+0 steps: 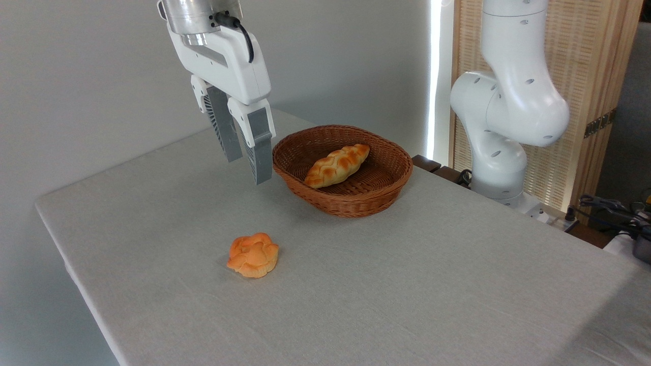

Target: Put bread into the basket

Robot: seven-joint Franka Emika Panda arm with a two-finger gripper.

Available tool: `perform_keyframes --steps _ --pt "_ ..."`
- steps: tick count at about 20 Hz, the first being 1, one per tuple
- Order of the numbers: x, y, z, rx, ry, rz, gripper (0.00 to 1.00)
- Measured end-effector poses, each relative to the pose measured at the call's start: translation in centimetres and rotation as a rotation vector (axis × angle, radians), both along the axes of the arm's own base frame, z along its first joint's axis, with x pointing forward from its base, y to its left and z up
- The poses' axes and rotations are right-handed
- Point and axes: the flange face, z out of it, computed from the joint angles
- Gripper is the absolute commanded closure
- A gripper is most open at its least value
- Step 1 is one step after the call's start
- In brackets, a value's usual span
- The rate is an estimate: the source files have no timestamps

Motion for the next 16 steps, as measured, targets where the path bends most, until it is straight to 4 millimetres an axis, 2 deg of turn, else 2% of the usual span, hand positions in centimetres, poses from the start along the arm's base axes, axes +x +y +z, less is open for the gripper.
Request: perform_keyframes --steps 16 --pt "0.03 0.15 0.06 0.02 -0.004 -0.001 0.0"
